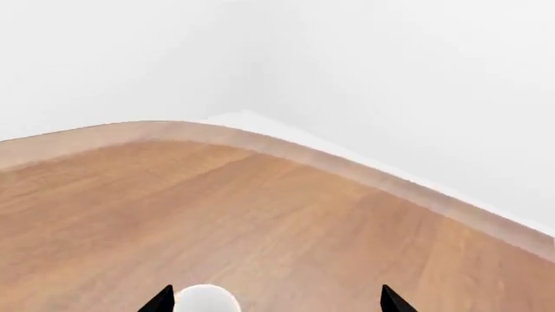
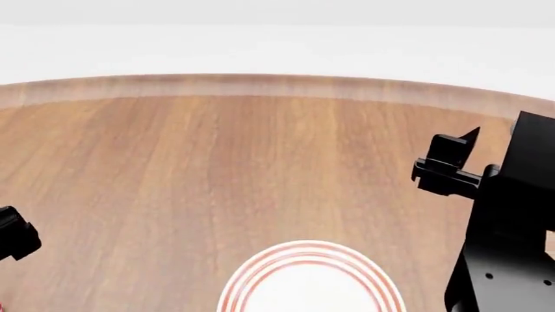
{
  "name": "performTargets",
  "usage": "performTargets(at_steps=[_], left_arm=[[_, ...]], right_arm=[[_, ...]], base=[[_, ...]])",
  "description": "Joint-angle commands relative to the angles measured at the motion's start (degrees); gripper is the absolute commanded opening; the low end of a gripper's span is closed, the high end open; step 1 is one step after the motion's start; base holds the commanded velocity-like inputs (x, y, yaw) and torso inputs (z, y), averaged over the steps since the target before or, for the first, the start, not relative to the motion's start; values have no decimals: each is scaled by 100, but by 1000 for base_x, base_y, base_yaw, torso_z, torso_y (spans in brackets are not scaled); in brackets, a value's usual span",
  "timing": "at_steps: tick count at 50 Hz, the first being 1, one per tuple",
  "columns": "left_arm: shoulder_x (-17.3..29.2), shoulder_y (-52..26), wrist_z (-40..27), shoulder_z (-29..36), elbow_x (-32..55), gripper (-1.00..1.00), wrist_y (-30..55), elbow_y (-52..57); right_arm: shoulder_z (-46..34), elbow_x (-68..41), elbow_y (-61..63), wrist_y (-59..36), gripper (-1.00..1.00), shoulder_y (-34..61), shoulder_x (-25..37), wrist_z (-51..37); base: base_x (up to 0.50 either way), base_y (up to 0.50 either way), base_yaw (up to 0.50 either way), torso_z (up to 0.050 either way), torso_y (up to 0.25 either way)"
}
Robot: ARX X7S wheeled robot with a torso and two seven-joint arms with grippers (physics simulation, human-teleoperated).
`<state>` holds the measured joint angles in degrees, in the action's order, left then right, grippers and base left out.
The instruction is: Pick up the red mug and put it on the plate
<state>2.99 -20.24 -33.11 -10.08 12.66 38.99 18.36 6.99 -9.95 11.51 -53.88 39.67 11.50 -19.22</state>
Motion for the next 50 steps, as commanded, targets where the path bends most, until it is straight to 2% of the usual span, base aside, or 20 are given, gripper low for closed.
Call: performTargets(at_steps=[1,24,50], left_arm=[[-212,-814,-1106,-800,454,100,399,-1766],[44,-877,-1157,-478,760,100,237,-2252],[273,-1462,-890,-256,572,100,-826,-4444]], right_arm=[[-102,6,-386,128,100,28,-22,2],[-175,-30,-570,269,100,17,-21,-26],[-234,-106,-886,499,100,-4,-23,3]], base=[[0,0,0,0,0],[0,0,0,0,0],[0,0,0,0,0]])
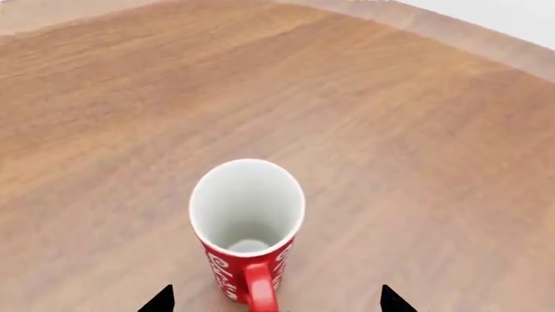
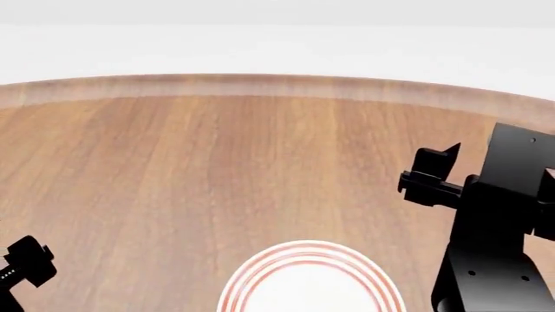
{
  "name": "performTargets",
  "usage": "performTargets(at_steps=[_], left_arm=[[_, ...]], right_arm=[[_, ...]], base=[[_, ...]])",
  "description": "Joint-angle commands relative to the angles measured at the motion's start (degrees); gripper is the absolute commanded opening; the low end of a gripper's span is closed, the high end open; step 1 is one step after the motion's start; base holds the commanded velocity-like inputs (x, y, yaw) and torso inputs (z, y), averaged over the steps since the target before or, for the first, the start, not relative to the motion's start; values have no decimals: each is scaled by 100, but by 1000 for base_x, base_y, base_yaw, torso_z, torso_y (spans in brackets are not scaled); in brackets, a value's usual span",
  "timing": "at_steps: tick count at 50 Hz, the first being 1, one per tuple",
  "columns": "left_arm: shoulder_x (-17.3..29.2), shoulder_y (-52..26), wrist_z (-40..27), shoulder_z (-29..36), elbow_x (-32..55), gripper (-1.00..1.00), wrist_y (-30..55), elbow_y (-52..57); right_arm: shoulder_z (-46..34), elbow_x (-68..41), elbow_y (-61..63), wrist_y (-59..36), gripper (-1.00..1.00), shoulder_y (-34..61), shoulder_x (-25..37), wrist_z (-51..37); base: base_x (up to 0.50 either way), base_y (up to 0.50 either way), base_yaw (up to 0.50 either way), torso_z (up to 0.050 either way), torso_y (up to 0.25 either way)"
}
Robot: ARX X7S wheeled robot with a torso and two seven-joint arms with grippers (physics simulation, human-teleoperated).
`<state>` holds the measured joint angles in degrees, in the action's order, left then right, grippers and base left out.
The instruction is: Pick up the red mug and put it on the plate
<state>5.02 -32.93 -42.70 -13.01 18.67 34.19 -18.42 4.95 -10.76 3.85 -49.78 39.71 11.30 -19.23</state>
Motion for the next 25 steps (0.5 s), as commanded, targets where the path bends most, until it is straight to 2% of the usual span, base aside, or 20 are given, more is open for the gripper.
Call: performTargets(at_steps=[1,14,25], left_arm=[[73,-194,77,42,-22,100,-342,-777],[140,-421,176,152,-104,100,-714,-1499],[274,-1189,522,210,-284,100,-1768,-3622]], right_arm=[[-26,-33,-121,83,100,-5,-2,6],[-28,-88,-238,125,100,19,11,17],[-45,-114,-371,229,100,-5,16,28]], base=[[0,0,0,0,0],[0,0,0,0,0],[0,0,0,0,0]])
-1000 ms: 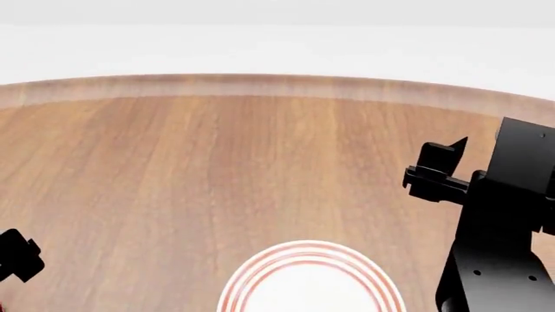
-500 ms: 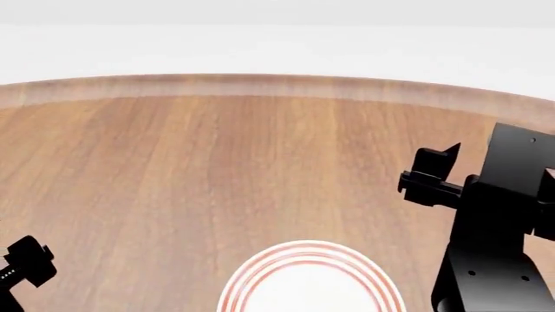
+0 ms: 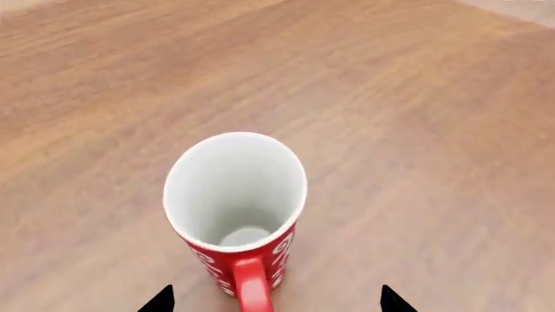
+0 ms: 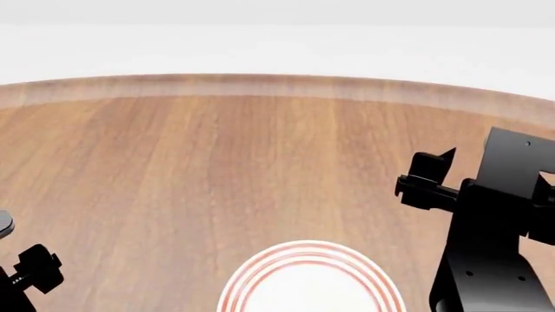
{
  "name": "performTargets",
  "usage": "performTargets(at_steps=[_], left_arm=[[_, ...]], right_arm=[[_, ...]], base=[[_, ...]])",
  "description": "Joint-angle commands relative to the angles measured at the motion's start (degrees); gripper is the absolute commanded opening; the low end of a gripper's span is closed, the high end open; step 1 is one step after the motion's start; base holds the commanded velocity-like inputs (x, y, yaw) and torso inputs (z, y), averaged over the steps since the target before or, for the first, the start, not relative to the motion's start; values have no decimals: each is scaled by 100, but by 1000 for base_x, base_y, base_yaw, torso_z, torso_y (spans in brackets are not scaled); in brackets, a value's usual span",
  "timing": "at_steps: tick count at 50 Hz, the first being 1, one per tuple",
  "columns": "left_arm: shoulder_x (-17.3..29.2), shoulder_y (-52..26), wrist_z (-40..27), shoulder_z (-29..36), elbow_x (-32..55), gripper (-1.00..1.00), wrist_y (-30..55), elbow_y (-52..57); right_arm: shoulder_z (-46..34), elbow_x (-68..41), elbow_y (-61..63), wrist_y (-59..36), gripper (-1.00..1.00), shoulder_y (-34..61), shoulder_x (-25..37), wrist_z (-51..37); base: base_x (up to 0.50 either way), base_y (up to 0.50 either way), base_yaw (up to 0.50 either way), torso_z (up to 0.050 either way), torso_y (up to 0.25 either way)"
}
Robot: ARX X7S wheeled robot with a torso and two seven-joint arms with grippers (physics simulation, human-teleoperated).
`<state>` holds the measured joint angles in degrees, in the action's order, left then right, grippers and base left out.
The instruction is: Pick up the red mug and put it on the plate
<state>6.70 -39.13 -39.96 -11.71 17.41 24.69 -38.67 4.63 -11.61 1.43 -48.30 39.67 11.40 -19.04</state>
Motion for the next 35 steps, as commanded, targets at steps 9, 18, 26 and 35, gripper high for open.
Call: performTargets(at_steps=[9,18,26,35], left_arm=[[216,-1308,458,44,-323,100,-1820,-3616],[243,-1241,295,-475,-486,100,-1492,-3629],[231,-1241,327,-1045,-875,100,-1410,-3629],[181,-1229,641,-1177,-1332,-100,-1357,-3630]], right_arm=[[-6,-70,-103,60,100,-5,19,-2],[-16,-87,-191,107,100,12,17,-17],[-9,-110,-243,151,100,14,20,-28],[-22,-123,-381,265,100,-4,23,-19]], base=[[0,0,0,0,0],[0,0,0,0,0],[0,0,0,0,0],[0,0,0,0,0]])
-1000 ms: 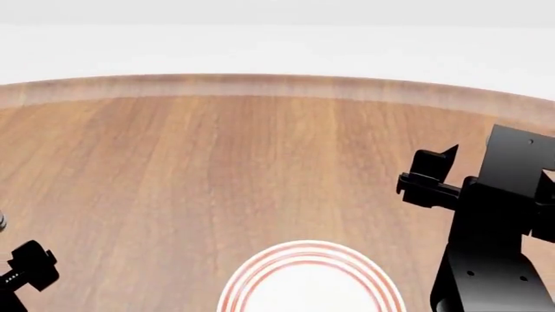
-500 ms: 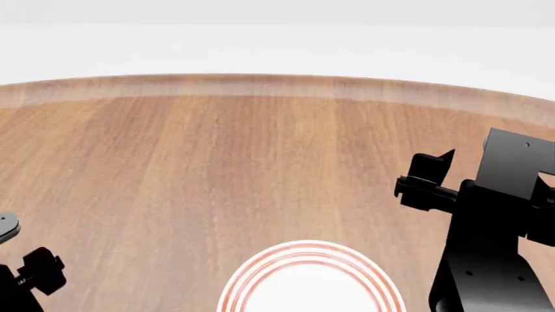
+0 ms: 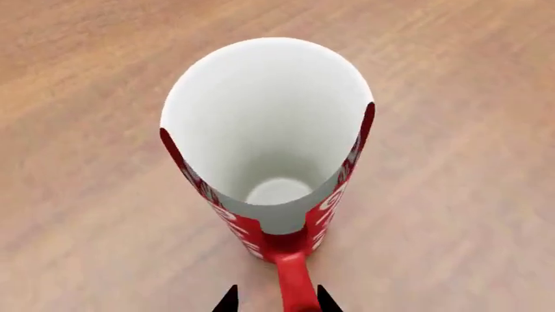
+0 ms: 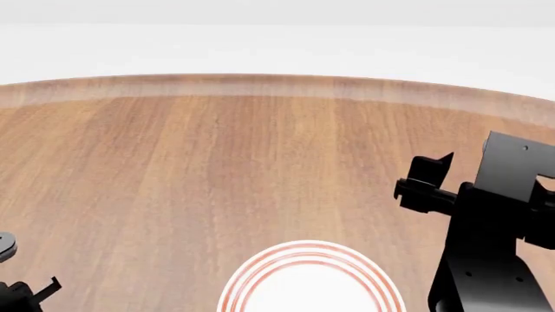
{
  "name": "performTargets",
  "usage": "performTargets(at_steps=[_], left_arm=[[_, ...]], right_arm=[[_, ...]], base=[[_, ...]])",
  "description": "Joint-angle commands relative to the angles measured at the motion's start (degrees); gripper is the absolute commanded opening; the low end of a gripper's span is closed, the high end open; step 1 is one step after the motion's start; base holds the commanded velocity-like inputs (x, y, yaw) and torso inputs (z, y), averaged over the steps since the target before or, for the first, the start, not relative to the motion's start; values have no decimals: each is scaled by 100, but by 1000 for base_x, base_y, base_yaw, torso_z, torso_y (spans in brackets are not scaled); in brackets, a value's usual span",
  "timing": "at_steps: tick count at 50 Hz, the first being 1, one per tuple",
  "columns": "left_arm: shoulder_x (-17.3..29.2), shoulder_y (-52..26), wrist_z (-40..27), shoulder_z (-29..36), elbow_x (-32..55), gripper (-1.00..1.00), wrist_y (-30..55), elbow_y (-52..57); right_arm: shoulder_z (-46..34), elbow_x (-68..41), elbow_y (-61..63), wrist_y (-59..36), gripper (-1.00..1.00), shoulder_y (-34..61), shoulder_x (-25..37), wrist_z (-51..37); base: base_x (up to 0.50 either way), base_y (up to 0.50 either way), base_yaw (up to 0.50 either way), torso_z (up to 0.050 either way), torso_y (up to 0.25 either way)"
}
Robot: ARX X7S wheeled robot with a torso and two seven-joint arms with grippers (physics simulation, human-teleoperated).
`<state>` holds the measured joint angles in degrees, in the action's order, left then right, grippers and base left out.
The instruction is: Pick up the red mug and put it on the plate
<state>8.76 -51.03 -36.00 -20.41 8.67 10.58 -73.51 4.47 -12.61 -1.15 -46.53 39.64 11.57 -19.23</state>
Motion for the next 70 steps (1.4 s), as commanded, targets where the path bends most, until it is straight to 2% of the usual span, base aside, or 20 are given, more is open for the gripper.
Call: performTargets(at_steps=[1,5,6,12,17,23,28,36,44,56,70], left_arm=[[-25,-45,415,-255,-519,-100,119,-146],[-39,-39,678,-177,-661,-100,84,-145],[-49,-25,1023,-87,-704,-100,-47,-145],[-97,33,1860,427,-1052,-100,-415,-139],[-155,61,2310,711,-1217,-100,-571,-17],[-373,962,3162,1046,-1304,-100,772,2468],[-459,1510,3452,1321,-1421,-100,1505,3955],[-493,1844,3727,1578,-1384,-100,1917,4905],[-435,2269,4483,2173,-1284,-100,2681,6214],[-323,2404,5256,2845,-1046,-100,2931,6784],[-387,2095,5773,3357,-782,-100,3134,6680]], right_arm=[[-13,-23,-107,87,100,-15,3,-5],[-24,-29,-141,115,100,-13,9,-2],[-23,-25,-166,135,100,-21,7,-8],[-53,-24,-235,189,100,-16,5,-10],[-69,-32,-278,202,100,0,5,-14],[-75,-54,-209,138,100,19,22,-36],[-78,-69,-216,144,100,7,21,-45],[-83,-81,-268,188,100,2,32,-55],[-98,-101,-281,175,100,37,34,-65],[-116,-132,-297,186,100,48,39,-83],[-133,-191,-256,147,100,43,39,-92]], base=[[0,0,0,0,0],[0,0,0,0,0],[0,0,0,0,0],[0,0,0,0,0],[3,0,0,0,0],[5,0,-3,0,0],[0,0,0,0,0],[0,0,0,0,0],[0,0,0,0,0],[0,0,0,0,0],[0,0,0,0,0]])
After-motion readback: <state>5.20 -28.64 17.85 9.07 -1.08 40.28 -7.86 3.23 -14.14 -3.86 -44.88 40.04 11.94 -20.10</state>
